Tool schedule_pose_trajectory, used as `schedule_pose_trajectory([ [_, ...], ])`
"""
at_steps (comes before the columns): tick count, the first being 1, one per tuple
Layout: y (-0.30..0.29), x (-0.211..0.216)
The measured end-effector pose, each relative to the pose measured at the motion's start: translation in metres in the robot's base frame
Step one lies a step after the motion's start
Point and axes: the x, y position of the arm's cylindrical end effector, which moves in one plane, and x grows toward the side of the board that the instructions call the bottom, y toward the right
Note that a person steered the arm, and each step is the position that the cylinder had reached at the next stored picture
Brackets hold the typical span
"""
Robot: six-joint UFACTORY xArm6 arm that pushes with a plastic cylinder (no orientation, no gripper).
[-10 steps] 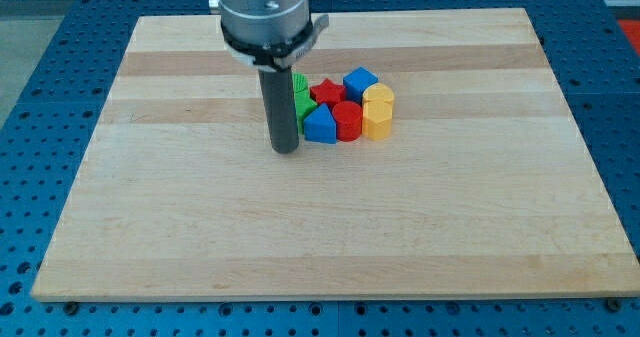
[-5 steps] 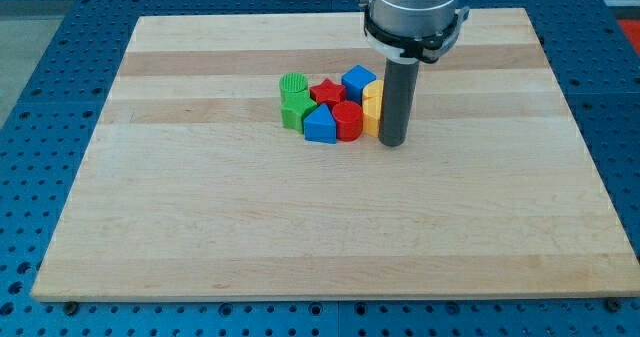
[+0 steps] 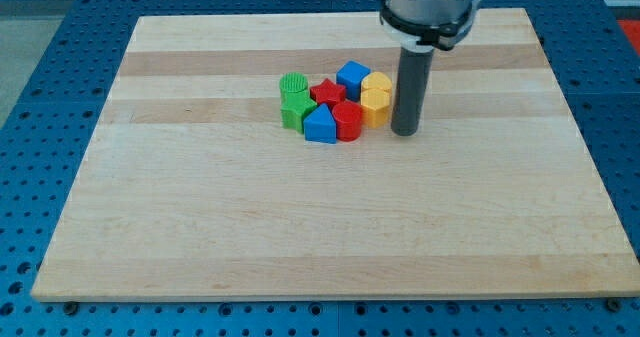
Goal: Move the hexagon to the top right of the red circle
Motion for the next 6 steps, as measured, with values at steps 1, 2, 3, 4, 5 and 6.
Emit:
schedule_pose_trajectory([
  [1, 0.001, -0.01],
  [2, 0.001, -0.012],
  [3, -0.003, -0.012],
  [4, -0.008, -0.012],
  [5, -0.013, -0.012],
  [6, -0.017, -0.012],
])
